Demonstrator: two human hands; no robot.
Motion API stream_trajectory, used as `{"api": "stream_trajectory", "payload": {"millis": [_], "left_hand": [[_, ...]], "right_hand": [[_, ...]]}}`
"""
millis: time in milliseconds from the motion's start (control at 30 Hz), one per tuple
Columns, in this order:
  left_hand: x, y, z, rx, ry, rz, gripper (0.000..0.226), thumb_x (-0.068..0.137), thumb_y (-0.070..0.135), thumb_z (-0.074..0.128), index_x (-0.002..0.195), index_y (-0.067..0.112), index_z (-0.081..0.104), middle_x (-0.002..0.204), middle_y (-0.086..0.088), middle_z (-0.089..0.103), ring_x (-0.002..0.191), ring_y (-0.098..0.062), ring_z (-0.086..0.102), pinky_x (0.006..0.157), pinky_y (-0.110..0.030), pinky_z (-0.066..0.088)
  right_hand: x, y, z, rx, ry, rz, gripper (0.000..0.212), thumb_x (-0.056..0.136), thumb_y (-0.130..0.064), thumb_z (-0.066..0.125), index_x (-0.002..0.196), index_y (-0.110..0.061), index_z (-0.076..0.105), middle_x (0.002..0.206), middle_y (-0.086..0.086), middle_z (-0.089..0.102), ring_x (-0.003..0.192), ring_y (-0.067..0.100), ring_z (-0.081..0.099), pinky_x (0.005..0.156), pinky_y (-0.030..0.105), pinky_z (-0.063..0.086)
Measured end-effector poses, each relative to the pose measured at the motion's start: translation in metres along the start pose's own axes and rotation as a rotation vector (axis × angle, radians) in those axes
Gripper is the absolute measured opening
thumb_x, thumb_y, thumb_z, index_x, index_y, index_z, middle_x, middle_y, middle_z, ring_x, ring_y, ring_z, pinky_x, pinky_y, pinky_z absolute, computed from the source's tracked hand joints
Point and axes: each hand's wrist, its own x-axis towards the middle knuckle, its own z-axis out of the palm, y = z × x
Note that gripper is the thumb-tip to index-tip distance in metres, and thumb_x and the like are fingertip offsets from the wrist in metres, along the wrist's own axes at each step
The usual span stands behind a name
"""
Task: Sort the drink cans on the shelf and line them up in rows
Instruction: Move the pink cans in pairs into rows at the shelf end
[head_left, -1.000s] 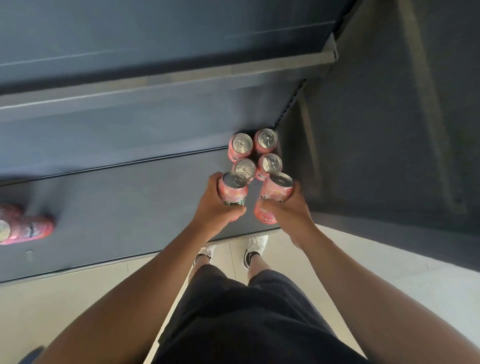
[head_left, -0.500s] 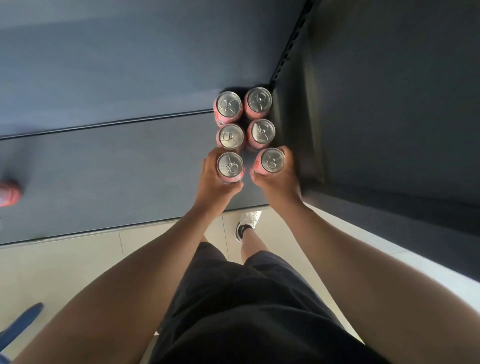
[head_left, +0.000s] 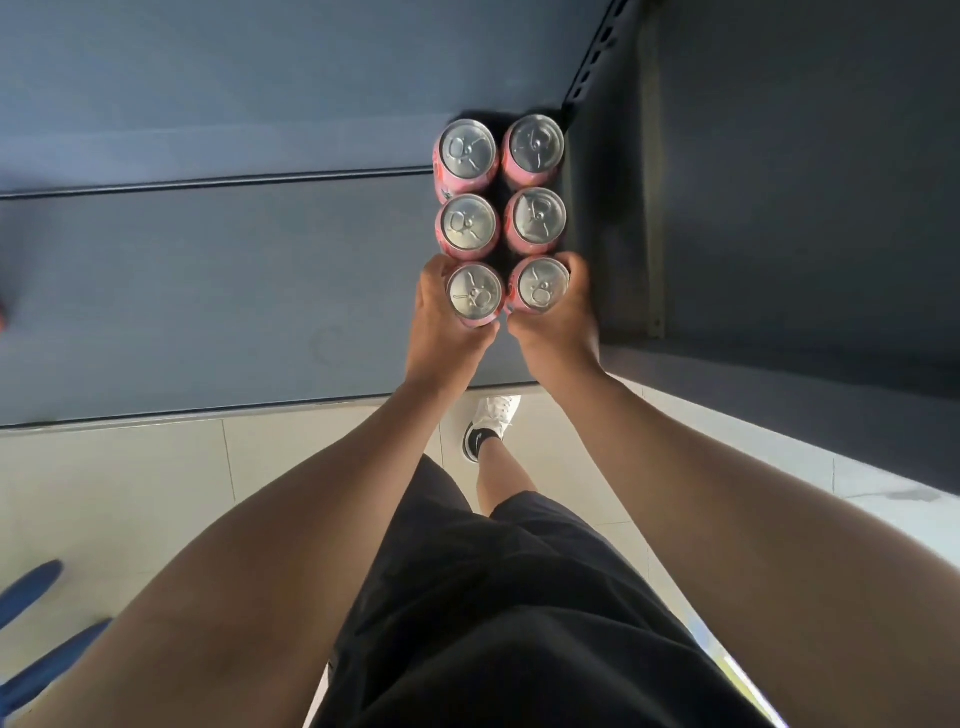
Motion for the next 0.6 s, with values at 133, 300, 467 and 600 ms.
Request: {"api": "stream_trajectory", "payload": {"millis": [133, 300, 467, 600], "left_hand": [[-0.001, -0.004, -0.001, 0.008, 0.004, 0.039, 0.065, 0.074, 0.028, 0.083, 0.124, 0.024, 0.041, 0.120, 0.003, 0.057, 0.105, -0.011, 0.059, 0.080, -0.027, 0.051], [-0.003, -0.003, -0.004, 0.040, -0.021, 0.072, 0.068, 0.074, 0.020, 0.083, 0.128, 0.016, 0.042, 0.122, -0.002, 0.053, 0.106, -0.011, 0.055, 0.081, -0.021, 0.049], [-0.006, 0.001, -0.007, -0.001, -0.024, 0.061, 0.071, 0.071, 0.019, 0.084, 0.128, 0.020, 0.041, 0.123, 0.001, 0.053, 0.110, -0.010, 0.055, 0.082, -0.008, 0.044], [-0.010, 0.005, -0.012, 0.009, -0.040, 0.042, 0.077, 0.072, 0.023, 0.085, 0.133, 0.025, 0.038, 0.127, 0.004, 0.050, 0.111, -0.003, 0.051, 0.086, -0.005, 0.042]], "right_hand": [[0.000, 0.002, -0.002, -0.001, -0.007, -0.018, 0.061, 0.060, -0.024, 0.078, 0.108, -0.038, 0.043, 0.111, -0.004, 0.062, 0.098, 0.016, 0.061, 0.085, 0.036, 0.054], [-0.001, 0.004, -0.004, 0.010, -0.030, -0.026, 0.063, 0.062, -0.024, 0.080, 0.115, -0.032, 0.047, 0.114, -0.004, 0.061, 0.101, 0.014, 0.061, 0.087, 0.036, 0.054], [-0.002, 0.000, -0.005, 0.003, -0.048, 0.012, 0.070, 0.058, -0.026, 0.077, 0.121, -0.030, 0.047, 0.114, -0.006, 0.062, 0.100, 0.014, 0.061, 0.086, 0.035, 0.054], [-0.006, -0.002, -0.009, -0.008, -0.081, 0.000, 0.075, 0.061, -0.025, 0.079, 0.127, -0.026, 0.044, 0.118, -0.004, 0.061, 0.102, 0.015, 0.061, 0.088, 0.035, 0.053]]}}
